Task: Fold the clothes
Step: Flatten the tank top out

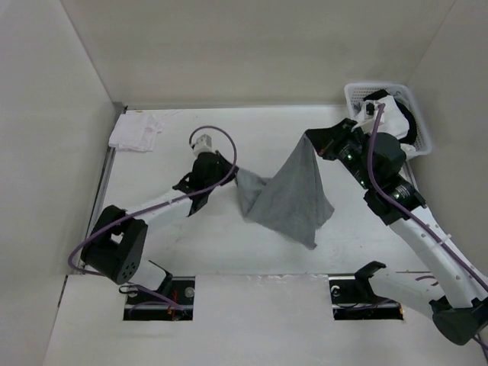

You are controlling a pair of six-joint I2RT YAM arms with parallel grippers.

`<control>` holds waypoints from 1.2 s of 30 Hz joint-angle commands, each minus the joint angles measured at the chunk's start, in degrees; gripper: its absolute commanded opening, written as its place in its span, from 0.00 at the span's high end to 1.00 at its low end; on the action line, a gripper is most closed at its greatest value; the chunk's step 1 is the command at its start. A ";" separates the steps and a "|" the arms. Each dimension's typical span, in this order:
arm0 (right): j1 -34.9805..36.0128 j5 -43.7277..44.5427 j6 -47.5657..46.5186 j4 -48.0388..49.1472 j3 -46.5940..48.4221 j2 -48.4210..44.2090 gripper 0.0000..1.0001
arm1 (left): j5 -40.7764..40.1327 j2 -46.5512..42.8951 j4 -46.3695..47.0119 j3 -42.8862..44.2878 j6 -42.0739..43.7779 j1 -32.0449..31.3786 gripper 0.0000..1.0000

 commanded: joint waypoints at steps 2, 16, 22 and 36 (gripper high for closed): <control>1.63 -2.36 -0.99 2.64 7.69 0.22 0.97 | 0.48 -5.73 5.20 16.53 2.12 2.28 0.98; 33.51 10.88 -3.45 -7.56 2.34 -15.07 0.97 | -2.69 -23.49 -6.58 31.49 8.36 10.72 0.97; 36.46 19.79 -3.64 -8.62 -5.64 -14.30 0.97 | -2.34 -16.76 -9.14 35.28 13.73 11.78 0.96; 6.04 8.89 1.02 7.46 -21.56 3.73 0.99 | 3.29 30.19 -10.36 54.87 17.43 12.22 0.80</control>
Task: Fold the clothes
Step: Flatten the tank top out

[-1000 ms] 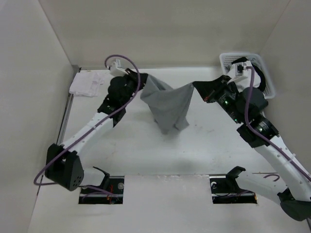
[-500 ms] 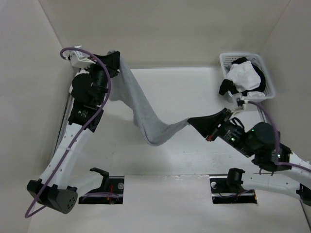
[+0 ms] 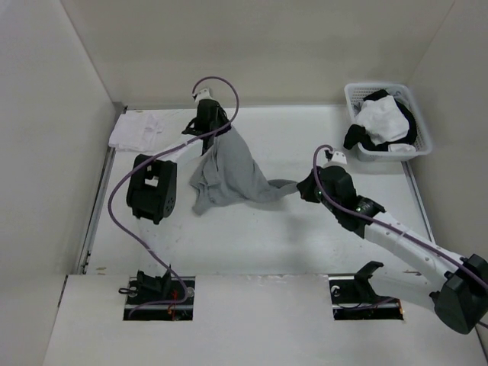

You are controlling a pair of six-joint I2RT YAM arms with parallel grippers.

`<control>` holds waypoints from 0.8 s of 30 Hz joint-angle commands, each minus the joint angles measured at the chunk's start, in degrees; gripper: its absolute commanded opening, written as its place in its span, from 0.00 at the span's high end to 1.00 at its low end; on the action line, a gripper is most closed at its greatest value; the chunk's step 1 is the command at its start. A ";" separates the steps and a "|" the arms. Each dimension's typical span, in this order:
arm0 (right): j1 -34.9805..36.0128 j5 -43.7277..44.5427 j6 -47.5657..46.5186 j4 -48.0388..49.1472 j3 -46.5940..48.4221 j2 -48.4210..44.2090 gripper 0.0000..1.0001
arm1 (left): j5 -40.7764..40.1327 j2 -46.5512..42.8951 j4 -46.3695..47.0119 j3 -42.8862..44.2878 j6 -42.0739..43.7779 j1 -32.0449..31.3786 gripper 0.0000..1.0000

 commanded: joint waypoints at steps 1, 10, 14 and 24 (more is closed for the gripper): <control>-3.49 -1.60 1.81 9.67 0.01 -0.93 0.99 | 1.23 -0.05 -0.24 5.37 1.69 -0.61 0.76; -9.74 -4.85 3.30 13.27 -2.71 -1.45 0.99 | -6.67 -23.93 5.91 -25.44 -0.07 -7.10 0.69; -10.45 -6.61 3.39 14.24 -3.77 -1.72 0.99 | -12.46 -34.04 5.56 -40.65 0.28 -13.17 0.72; -10.10 -8.46 3.13 15.21 -5.27 -2.33 0.98 | -13.28 -39.07 2.56 -52.81 2.13 -12.66 0.56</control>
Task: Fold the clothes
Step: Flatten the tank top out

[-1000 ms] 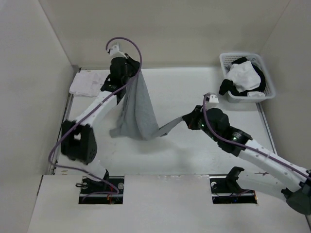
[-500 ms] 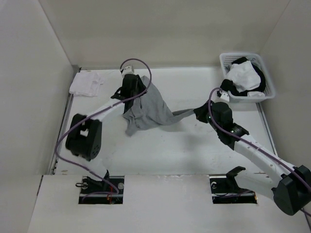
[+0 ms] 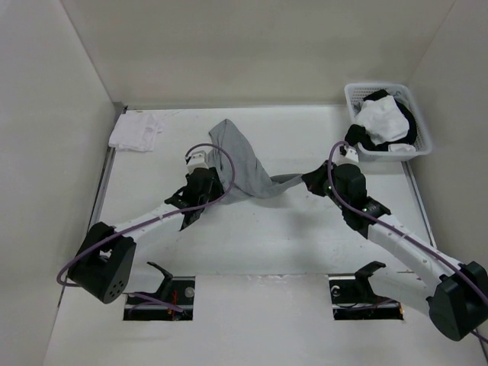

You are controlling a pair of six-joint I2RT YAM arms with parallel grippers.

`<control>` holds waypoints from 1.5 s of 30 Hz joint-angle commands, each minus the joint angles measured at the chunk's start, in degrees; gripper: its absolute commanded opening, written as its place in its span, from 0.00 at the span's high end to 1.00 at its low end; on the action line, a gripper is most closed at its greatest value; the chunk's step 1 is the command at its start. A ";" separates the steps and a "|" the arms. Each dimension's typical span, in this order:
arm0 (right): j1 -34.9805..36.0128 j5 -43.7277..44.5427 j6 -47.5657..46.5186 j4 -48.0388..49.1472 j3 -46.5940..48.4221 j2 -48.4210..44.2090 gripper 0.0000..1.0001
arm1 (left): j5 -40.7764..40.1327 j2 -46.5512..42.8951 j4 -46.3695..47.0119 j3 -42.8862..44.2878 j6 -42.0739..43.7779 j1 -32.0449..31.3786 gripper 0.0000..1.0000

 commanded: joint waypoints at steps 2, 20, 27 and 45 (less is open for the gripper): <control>0.00 -1.27 -0.04 4.50 -0.26 -0.50 0.98 | 0.48 0.67 4.75 -1.23 0.69 0.83 0.55; 1.41 -2.68 -0.39 5.65 -0.79 -0.67 0.97 | 1.71 10.52 12.23 3.86 -2.04 6.37 0.73; 1.58 -3.56 -0.74 5.30 -2.19 -1.19 0.97 | 1.89 10.16 11.54 7.99 -2.13 6.81 0.61; 3.08 -5.14 -1.89 5.65 -1.23 1.18 0.97 | 4.17 19.21 12.33 13.35 -3.01 8.83 0.52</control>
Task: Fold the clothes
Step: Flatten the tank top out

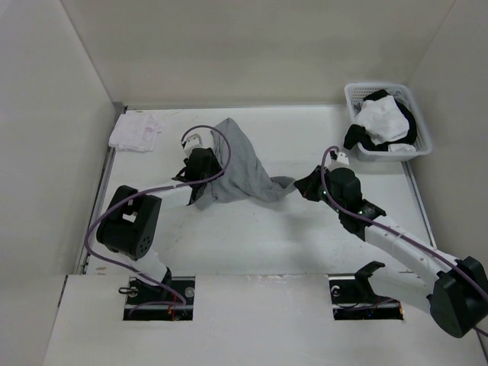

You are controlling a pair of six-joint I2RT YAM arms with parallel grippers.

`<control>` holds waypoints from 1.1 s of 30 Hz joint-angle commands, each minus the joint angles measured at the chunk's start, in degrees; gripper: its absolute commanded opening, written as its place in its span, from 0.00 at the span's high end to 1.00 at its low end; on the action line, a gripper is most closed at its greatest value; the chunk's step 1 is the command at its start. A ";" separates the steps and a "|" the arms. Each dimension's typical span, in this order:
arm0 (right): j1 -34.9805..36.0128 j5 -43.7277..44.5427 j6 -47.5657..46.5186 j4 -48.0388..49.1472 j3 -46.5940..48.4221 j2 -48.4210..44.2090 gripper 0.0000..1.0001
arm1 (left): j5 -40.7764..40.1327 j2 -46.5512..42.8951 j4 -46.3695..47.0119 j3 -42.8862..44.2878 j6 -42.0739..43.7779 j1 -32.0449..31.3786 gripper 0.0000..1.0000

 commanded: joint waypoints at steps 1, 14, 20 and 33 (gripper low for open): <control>0.76 -0.79 -0.97 3.11 0.94 0.35 0.97 | 0.87 1.84 2.78 4.35 -0.01 -0.06 0.53; 0.76 -1.14 -1.85 3.03 5.14 -2.63 0.97 | 0.35 -2.19 4.63 8.04 1.04 2.22 1.00; 0.76 -1.23 -4.74 -1.62 14.88 -9.57 0.98 | -0.18 -13.69 2.08 14.45 0.08 4.50 1.00; 12.97 0.43 -2.91 -12.43 22.66 -27.15 0.98 | -5.19 -30.77 -0.48 10.70 -2.11 10.39 0.99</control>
